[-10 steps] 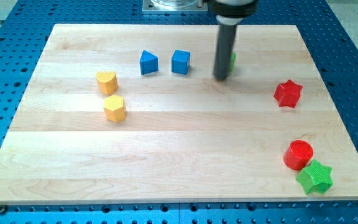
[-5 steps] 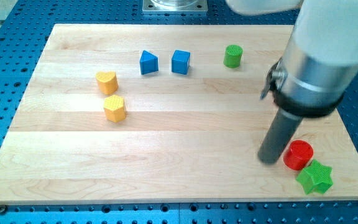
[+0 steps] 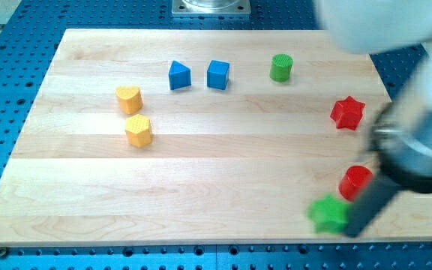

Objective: Slide the green star vertically above the red star

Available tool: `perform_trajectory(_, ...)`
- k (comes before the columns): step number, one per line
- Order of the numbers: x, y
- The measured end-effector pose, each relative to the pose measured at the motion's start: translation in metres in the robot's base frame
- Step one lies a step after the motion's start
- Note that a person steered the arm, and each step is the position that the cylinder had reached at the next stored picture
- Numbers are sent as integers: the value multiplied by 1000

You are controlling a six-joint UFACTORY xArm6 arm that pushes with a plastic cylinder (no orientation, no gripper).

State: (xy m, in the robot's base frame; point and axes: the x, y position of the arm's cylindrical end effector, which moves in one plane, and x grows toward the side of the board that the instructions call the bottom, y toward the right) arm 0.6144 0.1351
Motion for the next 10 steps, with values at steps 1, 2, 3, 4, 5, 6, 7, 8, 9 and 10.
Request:
perform_trajectory(1,-25,-115)
perform_trajectory(2,-21,-111)
perform_trajectory(3,-19,-187)
perform_trajectory(4,-82,-191)
perform_trajectory(5,-137,-166)
perform_trajectory(6,-209,-106)
perform_trajectory(7,-233,-46)
perform_trajectory(8,-211,-104)
perform_trajectory(9,-180,-139)
perform_trajectory(10,-225,-150)
